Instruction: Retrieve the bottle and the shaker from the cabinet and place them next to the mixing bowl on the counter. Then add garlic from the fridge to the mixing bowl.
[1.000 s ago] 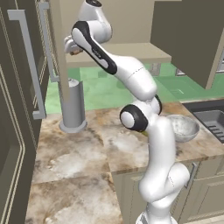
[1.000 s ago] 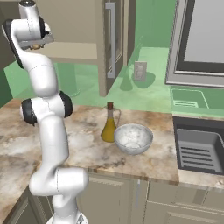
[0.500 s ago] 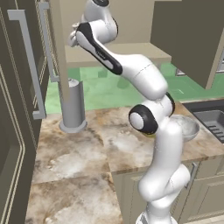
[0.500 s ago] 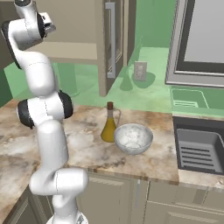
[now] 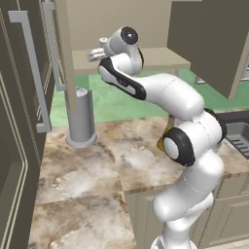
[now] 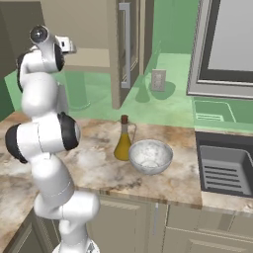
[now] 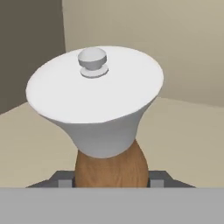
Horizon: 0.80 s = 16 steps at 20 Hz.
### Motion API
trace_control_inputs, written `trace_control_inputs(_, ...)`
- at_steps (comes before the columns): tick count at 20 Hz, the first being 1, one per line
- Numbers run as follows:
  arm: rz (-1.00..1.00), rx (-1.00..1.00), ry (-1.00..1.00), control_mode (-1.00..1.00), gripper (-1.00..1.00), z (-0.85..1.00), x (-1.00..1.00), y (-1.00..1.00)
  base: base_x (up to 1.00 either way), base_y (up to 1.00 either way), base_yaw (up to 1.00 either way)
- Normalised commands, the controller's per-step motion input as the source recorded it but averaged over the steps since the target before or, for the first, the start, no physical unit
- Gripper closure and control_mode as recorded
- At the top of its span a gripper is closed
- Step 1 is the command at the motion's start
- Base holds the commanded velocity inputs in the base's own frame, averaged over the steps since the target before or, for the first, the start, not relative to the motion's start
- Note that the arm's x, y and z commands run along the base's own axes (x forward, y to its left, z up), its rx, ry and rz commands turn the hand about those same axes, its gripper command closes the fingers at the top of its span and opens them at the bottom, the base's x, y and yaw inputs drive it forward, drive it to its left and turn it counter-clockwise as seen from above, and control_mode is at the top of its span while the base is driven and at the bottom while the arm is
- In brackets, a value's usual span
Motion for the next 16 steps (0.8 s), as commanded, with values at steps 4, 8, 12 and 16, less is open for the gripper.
trace_control_inputs(4, -0.01, -0.12, 0.20, -1.00, 1.00, 0.77, 0.00, 0.00, 0.00, 0.00, 0.00)
trace_control_inputs(8, -0.12, -0.05, 0.31, -1.00, 1.00, 0.99, -0.13, 0.00, 0.00, 0.00, 0.00)
trace_control_inputs(12, -0.08, -0.01, 0.21, -1.00, 1.00, 0.40, -0.01, -0.11, 0.00, 0.00, 0.00)
trace_control_inputs(16, -0.05, 0.00, 0.04, -1.00, 1.00, -0.19, -0.11, -0.01, 0.00, 0.00, 0.00)
